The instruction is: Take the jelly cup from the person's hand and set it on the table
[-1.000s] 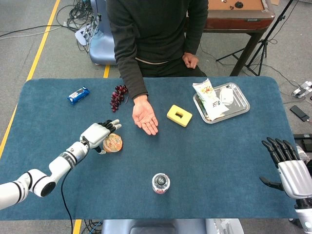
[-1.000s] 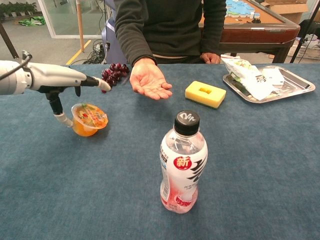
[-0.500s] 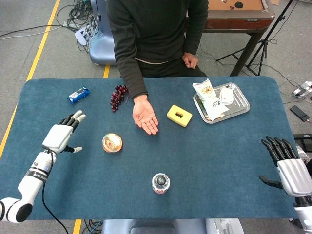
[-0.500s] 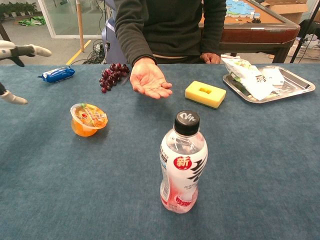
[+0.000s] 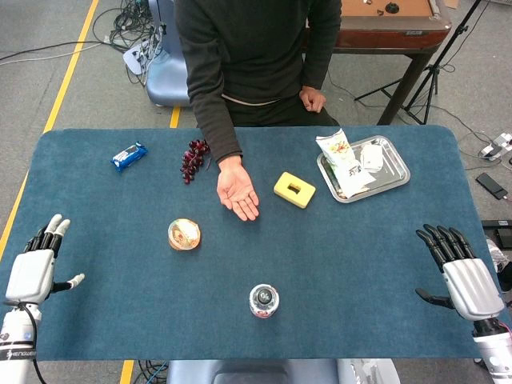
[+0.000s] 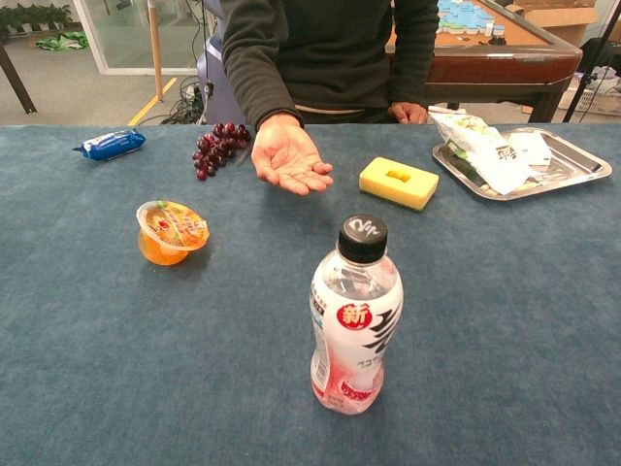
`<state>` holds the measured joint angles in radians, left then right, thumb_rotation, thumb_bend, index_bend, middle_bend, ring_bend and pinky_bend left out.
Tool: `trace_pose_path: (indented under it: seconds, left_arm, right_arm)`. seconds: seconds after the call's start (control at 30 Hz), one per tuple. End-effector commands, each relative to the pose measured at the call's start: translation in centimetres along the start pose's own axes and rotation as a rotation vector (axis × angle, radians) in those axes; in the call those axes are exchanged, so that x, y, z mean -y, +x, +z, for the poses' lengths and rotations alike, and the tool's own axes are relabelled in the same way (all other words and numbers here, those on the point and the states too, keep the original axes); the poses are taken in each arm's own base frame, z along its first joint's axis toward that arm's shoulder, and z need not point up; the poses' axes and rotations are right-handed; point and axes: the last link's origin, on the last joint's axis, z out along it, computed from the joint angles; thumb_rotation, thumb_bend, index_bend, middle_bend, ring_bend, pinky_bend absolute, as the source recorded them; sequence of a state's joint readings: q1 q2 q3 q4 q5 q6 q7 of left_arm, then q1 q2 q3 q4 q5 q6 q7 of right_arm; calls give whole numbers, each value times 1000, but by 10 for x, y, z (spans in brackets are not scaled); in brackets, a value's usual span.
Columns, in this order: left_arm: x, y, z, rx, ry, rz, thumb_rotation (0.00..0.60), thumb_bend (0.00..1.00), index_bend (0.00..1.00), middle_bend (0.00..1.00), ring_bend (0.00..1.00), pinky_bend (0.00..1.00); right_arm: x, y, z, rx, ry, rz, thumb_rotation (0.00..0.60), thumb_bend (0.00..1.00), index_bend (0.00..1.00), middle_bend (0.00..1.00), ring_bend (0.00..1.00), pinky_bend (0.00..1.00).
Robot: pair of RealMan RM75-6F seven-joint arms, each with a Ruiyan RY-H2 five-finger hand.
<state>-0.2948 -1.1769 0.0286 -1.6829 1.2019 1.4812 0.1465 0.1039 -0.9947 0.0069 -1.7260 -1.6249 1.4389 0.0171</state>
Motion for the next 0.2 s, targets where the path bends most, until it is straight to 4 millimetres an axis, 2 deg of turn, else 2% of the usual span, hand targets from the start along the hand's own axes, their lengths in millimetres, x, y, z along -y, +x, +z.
trace_pose_path:
  seconds: [0.03, 0.2]
  left_arm:
    - [1, -1, -17, -33, -1, -7, 600, 119, 0, 0, 0, 101]
    - [-1, -3, -29, -101, -27, -19, 600, 119, 0, 0, 0, 94]
  right_arm:
    - [4, -1, 2, 2, 16, 7, 600, 35, 80, 57, 0, 57]
    - [7, -1, 4, 4, 27, 11, 600, 35, 80, 57, 0, 57]
